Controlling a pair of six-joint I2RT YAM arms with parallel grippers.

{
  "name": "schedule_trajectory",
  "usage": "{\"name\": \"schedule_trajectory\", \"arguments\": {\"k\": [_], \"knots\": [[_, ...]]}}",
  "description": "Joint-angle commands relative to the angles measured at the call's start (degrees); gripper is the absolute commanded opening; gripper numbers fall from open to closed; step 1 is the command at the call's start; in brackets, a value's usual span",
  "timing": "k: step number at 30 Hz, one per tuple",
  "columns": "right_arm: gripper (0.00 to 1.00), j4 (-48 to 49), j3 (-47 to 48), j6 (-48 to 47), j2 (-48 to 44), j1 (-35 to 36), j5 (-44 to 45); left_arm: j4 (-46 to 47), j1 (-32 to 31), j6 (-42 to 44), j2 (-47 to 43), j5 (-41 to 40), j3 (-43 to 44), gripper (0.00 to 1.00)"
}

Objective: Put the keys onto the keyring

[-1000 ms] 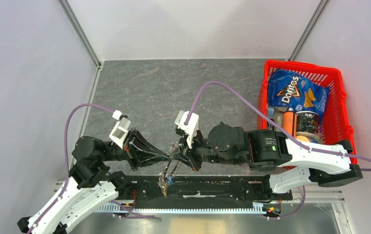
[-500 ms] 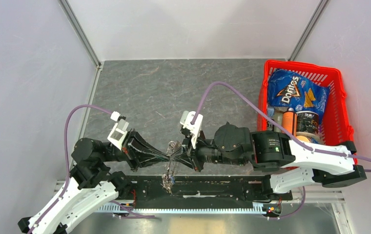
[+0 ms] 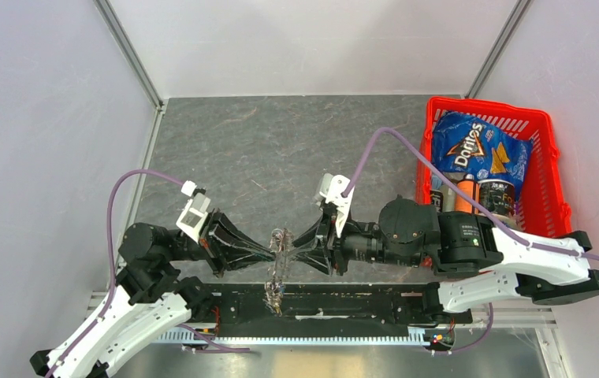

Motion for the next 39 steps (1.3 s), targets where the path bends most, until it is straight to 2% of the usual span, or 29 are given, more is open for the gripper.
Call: {"name": "schedule_trajectory", "arguments": {"k": [1,7,8,9,14,17,22,24,31,39], "knots": [[0.39,2.0,-3.8,-0.6,-4.3,-0.2,7.8,4.8,0.0,-1.8,0.2,-0.1,0.4,0.02],[0.57,1.7,-10.7,3.2,-6.9,-0.5,23.7,6.4,0.0,-2.3,0.6,-0.7,0.3,0.02],[0.64,1.2,-11.7,5.9,-7.3,-0.6,27.7,6.3,0.0,-2.3,0.6,-1.1,0.2,0.02],[0.67,0.2,-13.1,8.6,-7.6,-0.7,30.4,6.1,0.0,-2.2,0.6,-1.6,0.1,0.02],[0.66,-5.0,-18.4,13.9,-7.2,-3.5,29.4,3.4,0.0,-0.8,0.3,-4.7,0.0,0.02],[0.70,-7.0,-22.4,15.8,-6.0,-4.9,29.2,2.2,0.0,-0.2,0.3,-6.3,-0.2,0.02],[0.62,-7.2,-29.7,26.2,-2.0,-11.3,23.2,-1.6,0.1,2.6,-0.6,-9.6,-0.5,0.02],[0.60,-5.6,-32.1,27.5,0.6,-13.3,20.1,-3.0,0.0,3.6,-1.1,-10.8,-0.9,0.02],[0.57,1.8,-38.7,24.4,6.8,-14.5,16.3,-8.2,0.0,7.2,-2.7,-12.1,-1.0,0.02],[0.50,5.9,-41.5,22.5,13.7,-16.5,13.0,-12.4,0.1,9.4,-4.5,-12.4,-0.4,0.02]]}}
